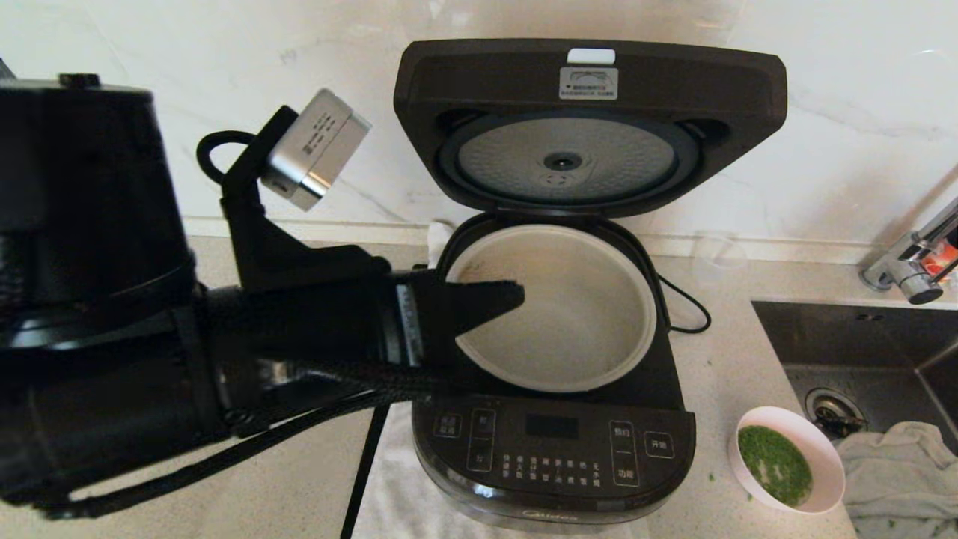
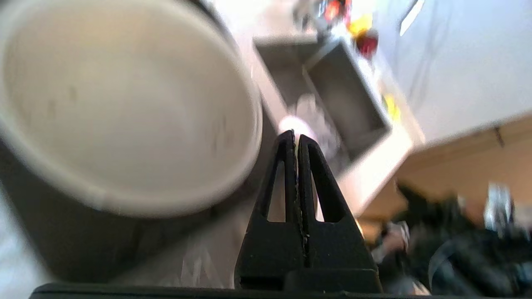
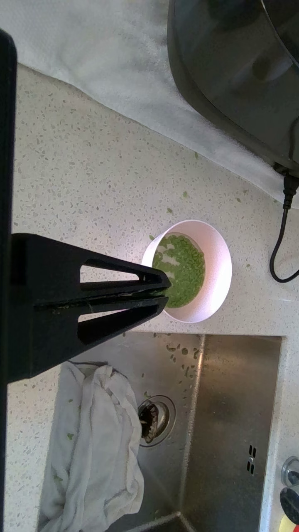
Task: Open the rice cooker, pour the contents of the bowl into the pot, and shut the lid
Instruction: Open the rice cooker
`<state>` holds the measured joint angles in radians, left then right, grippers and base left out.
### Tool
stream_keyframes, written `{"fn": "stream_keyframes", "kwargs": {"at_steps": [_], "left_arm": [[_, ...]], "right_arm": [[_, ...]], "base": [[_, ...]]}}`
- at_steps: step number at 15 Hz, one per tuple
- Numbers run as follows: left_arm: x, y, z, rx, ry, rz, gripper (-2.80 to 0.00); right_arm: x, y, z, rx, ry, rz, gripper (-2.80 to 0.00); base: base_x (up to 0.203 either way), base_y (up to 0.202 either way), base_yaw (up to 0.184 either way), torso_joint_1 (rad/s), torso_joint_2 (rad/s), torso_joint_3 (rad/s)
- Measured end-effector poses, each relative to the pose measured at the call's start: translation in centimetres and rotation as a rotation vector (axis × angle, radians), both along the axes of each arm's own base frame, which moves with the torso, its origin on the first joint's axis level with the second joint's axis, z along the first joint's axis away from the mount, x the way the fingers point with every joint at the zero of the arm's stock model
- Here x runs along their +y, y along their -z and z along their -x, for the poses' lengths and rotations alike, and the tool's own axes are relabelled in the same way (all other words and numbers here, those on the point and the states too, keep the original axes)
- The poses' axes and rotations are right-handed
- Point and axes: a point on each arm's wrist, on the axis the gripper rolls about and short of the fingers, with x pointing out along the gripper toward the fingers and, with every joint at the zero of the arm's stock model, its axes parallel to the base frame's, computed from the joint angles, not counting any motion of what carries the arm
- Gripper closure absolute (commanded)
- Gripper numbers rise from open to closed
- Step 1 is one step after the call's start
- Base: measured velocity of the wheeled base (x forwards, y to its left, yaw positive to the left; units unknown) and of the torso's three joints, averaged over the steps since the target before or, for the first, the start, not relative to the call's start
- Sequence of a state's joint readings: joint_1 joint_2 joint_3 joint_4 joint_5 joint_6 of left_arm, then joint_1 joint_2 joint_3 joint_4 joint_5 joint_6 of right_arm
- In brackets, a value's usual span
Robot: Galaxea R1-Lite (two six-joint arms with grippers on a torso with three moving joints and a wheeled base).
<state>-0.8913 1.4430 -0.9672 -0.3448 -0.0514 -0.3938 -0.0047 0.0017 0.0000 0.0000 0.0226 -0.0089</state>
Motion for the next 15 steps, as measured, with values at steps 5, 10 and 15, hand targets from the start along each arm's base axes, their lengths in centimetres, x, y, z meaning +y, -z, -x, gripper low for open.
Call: {"fn": "stream_keyframes", "kwargs": {"at_steps": [5, 10, 15], "left_arm": [[-3.0, -1.2, -2.6, -0.053, -0.043, 0.054, 0.0], [-4.6, -2.2, -4.6, -0.106, -0.117, 0.061, 0.0], [-5.8, -3.7, -6.3, -0.168, -0.174, 0.081, 0.0]], "right_arm": [[0.0, 0.0, 0.0, 0.0, 0.0, 0.0, 0.0], [0.0, 0.0, 0.0, 0.0, 0.0, 0.0, 0.0], [0.0, 0.0, 0.0, 0.0, 0.0, 0.0, 0.0]], "base": [[0.0, 0.0, 0.0, 0.0, 0.0, 0.0], [0.0, 0.0, 0.0, 0.0, 0.0, 0.0], [0.0, 0.0, 0.0, 0.0, 0.0, 0.0]]}}
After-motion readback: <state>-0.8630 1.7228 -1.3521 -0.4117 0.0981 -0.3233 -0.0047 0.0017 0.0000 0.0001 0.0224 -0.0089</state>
